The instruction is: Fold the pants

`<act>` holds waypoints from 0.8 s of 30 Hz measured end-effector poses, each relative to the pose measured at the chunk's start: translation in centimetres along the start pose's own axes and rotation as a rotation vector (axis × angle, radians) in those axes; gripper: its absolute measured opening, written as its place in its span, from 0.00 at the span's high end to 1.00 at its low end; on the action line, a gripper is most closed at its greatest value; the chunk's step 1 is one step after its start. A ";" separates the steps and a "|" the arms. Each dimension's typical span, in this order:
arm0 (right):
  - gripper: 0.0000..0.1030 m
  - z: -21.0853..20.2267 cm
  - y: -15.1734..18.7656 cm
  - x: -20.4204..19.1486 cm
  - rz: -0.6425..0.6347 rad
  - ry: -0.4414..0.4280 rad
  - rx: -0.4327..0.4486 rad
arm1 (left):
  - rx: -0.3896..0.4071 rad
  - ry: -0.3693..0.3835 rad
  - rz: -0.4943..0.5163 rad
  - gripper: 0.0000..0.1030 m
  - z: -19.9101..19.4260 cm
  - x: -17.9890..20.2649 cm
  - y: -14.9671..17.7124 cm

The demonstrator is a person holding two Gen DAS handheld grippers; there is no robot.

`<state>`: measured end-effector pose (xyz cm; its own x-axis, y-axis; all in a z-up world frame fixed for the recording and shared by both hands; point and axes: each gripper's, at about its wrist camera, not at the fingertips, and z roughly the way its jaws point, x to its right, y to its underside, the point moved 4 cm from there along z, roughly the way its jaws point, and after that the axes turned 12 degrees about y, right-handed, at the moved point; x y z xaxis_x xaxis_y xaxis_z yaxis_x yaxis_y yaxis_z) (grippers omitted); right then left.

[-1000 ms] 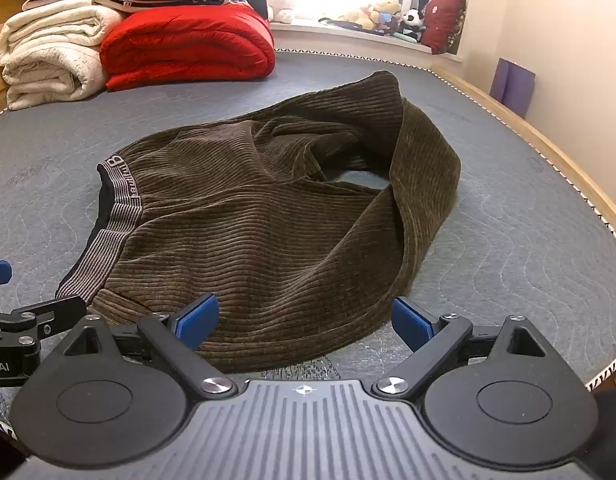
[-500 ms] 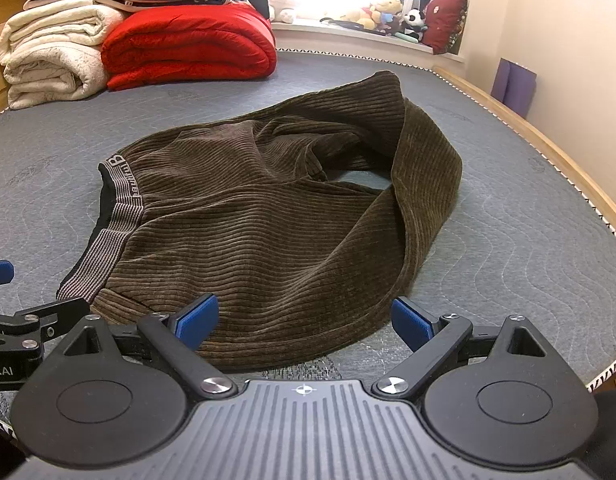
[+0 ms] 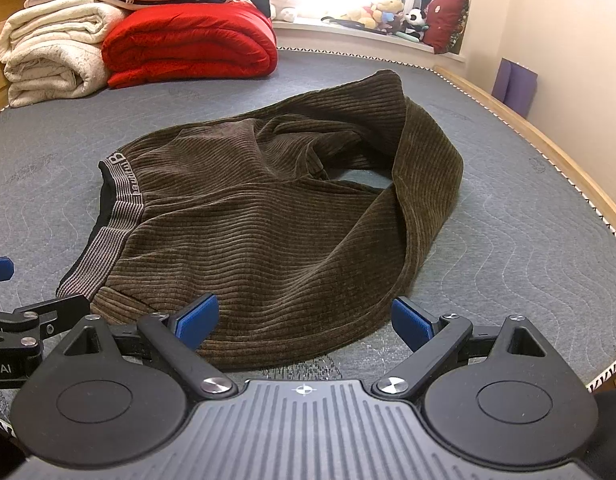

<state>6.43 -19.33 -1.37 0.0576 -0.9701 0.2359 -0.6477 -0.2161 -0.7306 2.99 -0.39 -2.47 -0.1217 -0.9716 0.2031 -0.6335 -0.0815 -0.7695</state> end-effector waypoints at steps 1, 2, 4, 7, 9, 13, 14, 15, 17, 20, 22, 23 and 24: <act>0.09 0.0 0.0 0.0 0.000 0.000 0.000 | 0.003 0.004 -0.005 0.00 0.0 0.0 0.0; 0.09 0.0 0.0 0.0 0.000 0.000 -0.001 | 0.003 0.004 -0.005 0.00 0.0 0.0 0.0; 0.09 0.0 0.0 0.0 0.001 0.000 0.000 | 0.000 0.003 -0.004 0.00 0.0 0.0 0.0; 0.09 0.0 0.0 0.0 0.000 0.000 -0.001 | 0.005 0.008 -0.008 0.00 -0.1 0.0 0.0; 0.09 0.0 -0.1 0.0 0.000 0.001 -0.001 | 0.008 0.011 -0.011 0.00 0.0 0.1 -0.1; 0.09 -0.1 -0.1 0.0 0.000 0.001 -0.001 | -0.001 0.006 -0.007 0.00 0.0 0.0 0.0; 0.09 -0.1 -0.1 0.0 0.000 0.001 -0.001 | -0.001 0.005 -0.007 0.00 0.0 0.0 0.0; 0.09 -0.1 -0.1 0.0 0.000 0.001 -0.002 | 0.001 0.006 -0.007 0.00 0.0 0.0 0.0; 0.09 -0.1 -0.1 0.0 -0.001 0.002 -0.001 | -0.001 0.005 -0.006 0.00 0.0 0.0 0.0; 0.10 -0.1 -0.1 -0.1 -0.001 0.017 0.012 | -0.003 0.007 -0.002 0.00 0.0 0.1 -0.1; 0.12 -0.1 -0.1 0.0 0.008 0.021 0.018 | 0.001 0.021 -0.001 0.02 -0.2 0.2 -0.3; 0.13 -0.1 -0.1 0.1 0.013 0.023 0.022 | 0.002 0.038 -0.008 0.13 -0.3 0.2 -0.5; 0.18 -0.2 -0.1 0.2 0.018 0.025 0.029 | -0.020 0.062 -0.023 0.33 -0.5 0.0 -0.7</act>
<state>6.41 -19.48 -1.10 0.0270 -0.9708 0.2384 -0.6261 -0.2024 -0.7530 3.06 -0.24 -1.68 -0.1540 -0.9537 0.2582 -0.6519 -0.0984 -0.7519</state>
